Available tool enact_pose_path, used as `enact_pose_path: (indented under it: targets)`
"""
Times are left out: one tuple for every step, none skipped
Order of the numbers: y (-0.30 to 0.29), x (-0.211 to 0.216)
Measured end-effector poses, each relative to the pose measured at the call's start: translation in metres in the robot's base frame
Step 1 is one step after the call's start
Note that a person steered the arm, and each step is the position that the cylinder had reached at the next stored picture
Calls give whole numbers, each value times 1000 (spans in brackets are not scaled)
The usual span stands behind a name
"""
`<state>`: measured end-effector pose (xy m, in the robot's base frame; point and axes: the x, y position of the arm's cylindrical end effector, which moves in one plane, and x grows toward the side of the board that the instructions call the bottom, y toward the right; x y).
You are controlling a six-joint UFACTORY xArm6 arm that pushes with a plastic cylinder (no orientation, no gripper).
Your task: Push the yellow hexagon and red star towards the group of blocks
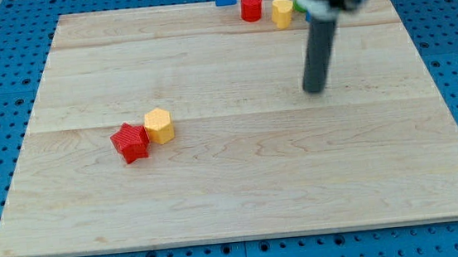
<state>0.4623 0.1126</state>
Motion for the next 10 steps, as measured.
enact_pose_path:
  targets:
    - [-87, 74]
    - [-152, 125]
    - [-235, 109]
    - [-259, 66]
    - [-296, 50]
    - [-276, 25]
    - [-232, -10]
    - [-201, -15]
    - [-207, 30]
    - [-203, 50]
